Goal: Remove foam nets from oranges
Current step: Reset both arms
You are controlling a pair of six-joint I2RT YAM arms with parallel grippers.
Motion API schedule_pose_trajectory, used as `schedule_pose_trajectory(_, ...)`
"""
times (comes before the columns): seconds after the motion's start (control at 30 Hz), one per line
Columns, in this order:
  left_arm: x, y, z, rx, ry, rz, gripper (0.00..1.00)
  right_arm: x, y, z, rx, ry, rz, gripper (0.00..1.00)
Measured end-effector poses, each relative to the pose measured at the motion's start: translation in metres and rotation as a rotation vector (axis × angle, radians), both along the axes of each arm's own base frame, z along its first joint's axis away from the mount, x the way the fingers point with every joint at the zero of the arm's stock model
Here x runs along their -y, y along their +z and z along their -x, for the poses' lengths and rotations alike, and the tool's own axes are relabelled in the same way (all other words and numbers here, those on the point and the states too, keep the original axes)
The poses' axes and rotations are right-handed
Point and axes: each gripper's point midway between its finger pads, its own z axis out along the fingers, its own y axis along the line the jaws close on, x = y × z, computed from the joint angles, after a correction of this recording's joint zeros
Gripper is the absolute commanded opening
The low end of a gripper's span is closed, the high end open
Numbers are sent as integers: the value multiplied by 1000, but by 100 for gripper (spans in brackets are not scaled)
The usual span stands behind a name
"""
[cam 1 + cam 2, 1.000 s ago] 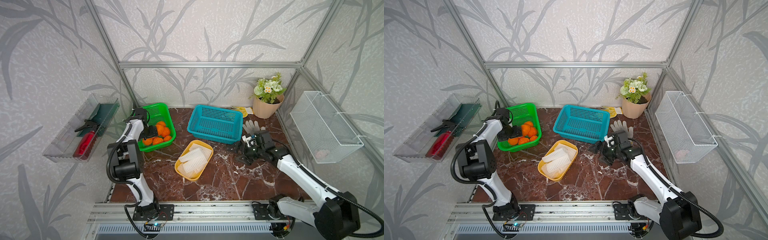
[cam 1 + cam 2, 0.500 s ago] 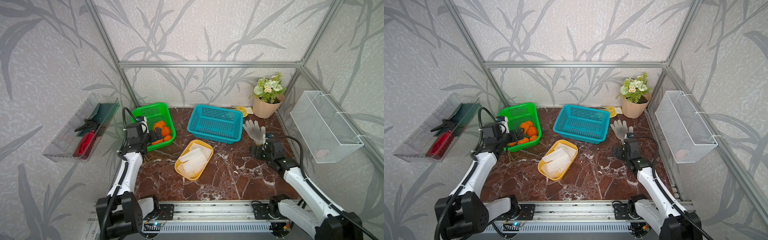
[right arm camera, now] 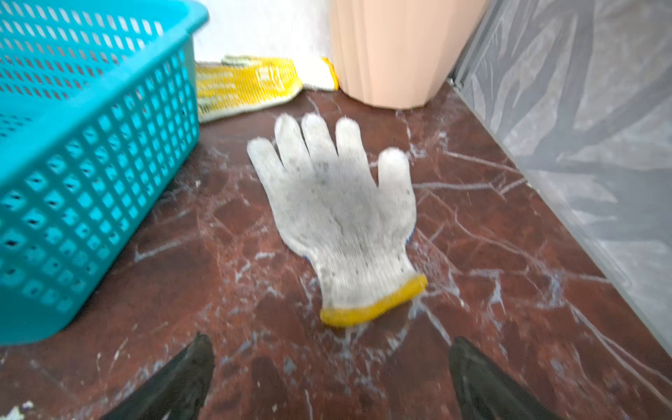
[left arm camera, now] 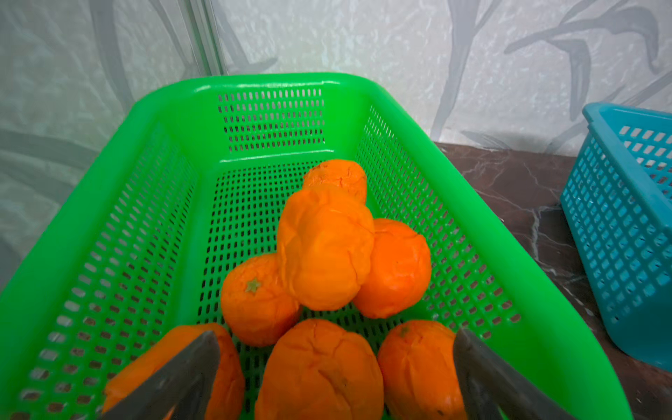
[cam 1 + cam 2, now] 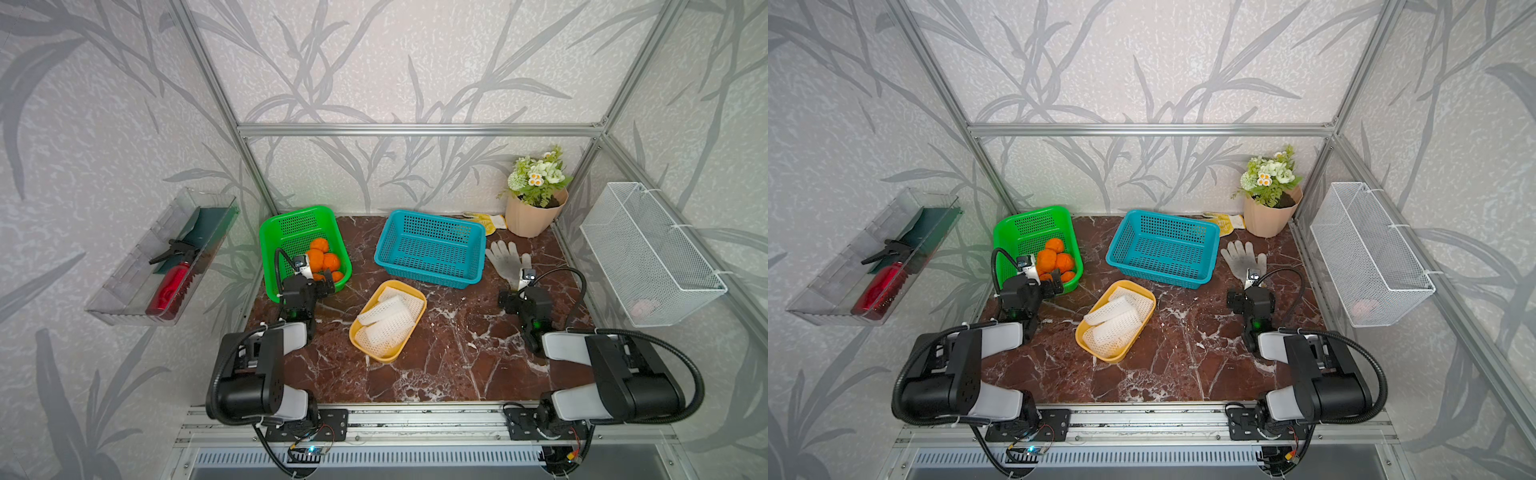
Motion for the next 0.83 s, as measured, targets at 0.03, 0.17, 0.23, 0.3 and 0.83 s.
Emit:
schedule_pose_trajectory(0.03, 2, 0, 0, 7, 8, -6, 99, 0, -1, -3, 15, 4, 2, 99)
schedule_pose_trajectory(0.17, 0, 4, -1, 36, 44, -22, 99, -3, -7, -5, 31, 23, 11, 99)
schedule_pose_trajectory(0.23, -4, 5, 1, 52, 65, -25, 99, -4, -3, -7, 49, 32, 13, 99)
schedule_pose_trajectory(0.3, -6, 6, 4, 64, 80, -29, 99, -5, 2, -9, 68, 36, 13, 99)
schedule_pose_trajectory(0.83, -10, 7, 5, 77, 100, -34, 99, -6, 7, -11, 88, 46, 21, 99)
